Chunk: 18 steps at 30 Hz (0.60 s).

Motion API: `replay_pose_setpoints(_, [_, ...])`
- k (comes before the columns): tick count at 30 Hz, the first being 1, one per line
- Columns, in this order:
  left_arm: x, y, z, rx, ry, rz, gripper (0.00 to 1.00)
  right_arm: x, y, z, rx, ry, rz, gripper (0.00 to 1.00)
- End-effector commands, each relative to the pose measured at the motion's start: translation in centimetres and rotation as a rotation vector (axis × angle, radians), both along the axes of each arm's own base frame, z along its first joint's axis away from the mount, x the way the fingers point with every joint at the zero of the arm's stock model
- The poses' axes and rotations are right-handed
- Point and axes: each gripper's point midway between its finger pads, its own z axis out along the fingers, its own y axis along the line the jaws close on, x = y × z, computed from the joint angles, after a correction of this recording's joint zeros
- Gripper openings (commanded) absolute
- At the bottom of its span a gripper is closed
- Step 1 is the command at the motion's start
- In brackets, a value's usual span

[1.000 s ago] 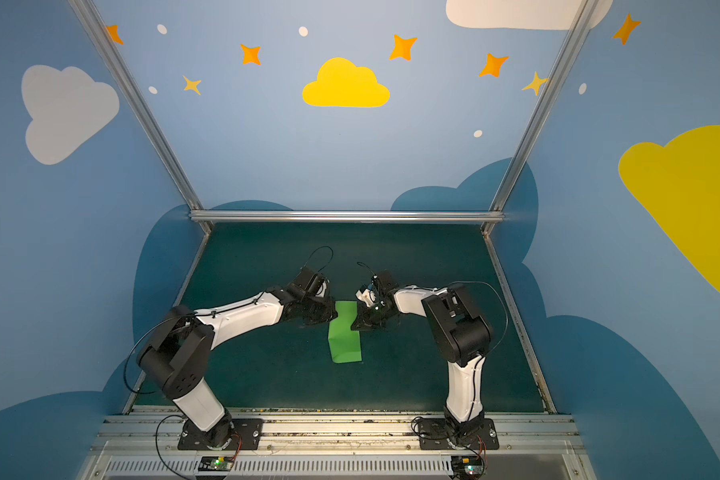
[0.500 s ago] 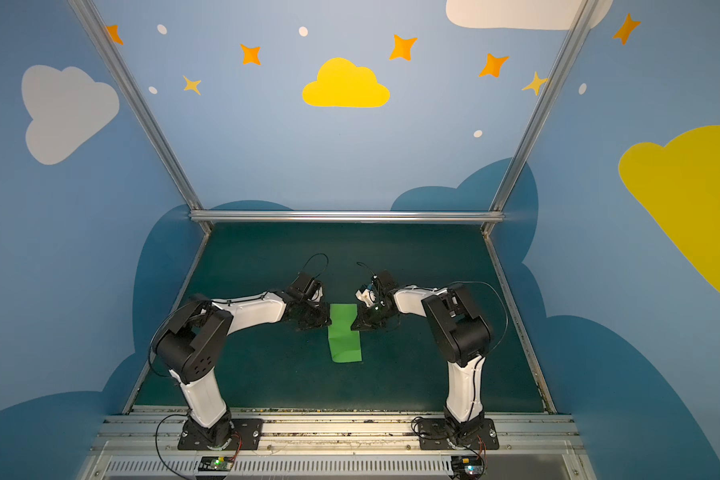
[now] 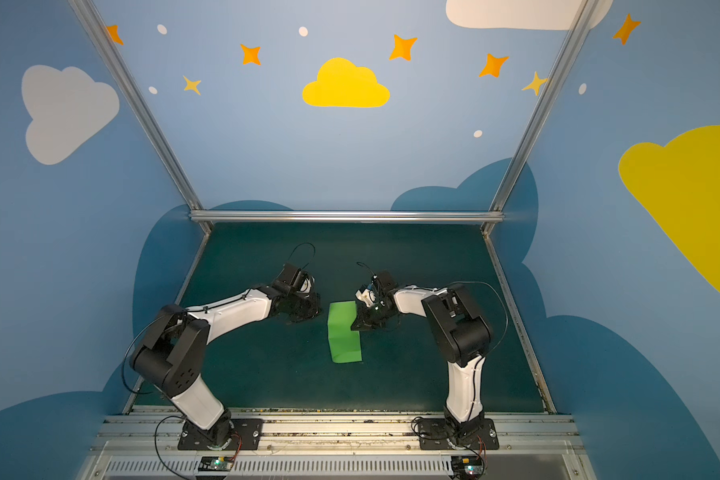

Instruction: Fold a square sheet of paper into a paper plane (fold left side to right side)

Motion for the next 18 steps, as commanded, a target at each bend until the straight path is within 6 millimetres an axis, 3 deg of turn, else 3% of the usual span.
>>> replay_pose_setpoints(1, [0.3, -2.0, 0.3, -0.022, -0.005, -0.067, 0.04, -2.7, -4.0, -5.6, -0.250, 0.097, -0.019, 0.00])
replay_pose_setpoints(7, [1.2, -2.4, -2.1, 0.020, 0.023, -0.071, 0.04, -2.7, -4.0, -5.6, -0.254, 0.095, -0.018, 0.00])
replay_pose_setpoints(13, [1.7, 0.1, -5.5, 0.080, 0.062, -0.012, 0.04, -2.8, -4.1, -5.8, -0.255, 0.102, -0.017, 0.00])
replay_pose_setpoints(18, [0.8, 2.1, -7.4, 0.113, 0.098, 0.012, 0.04, -2.8, -4.1, -5.7, -0.259, 0.101, -0.017, 0.00])
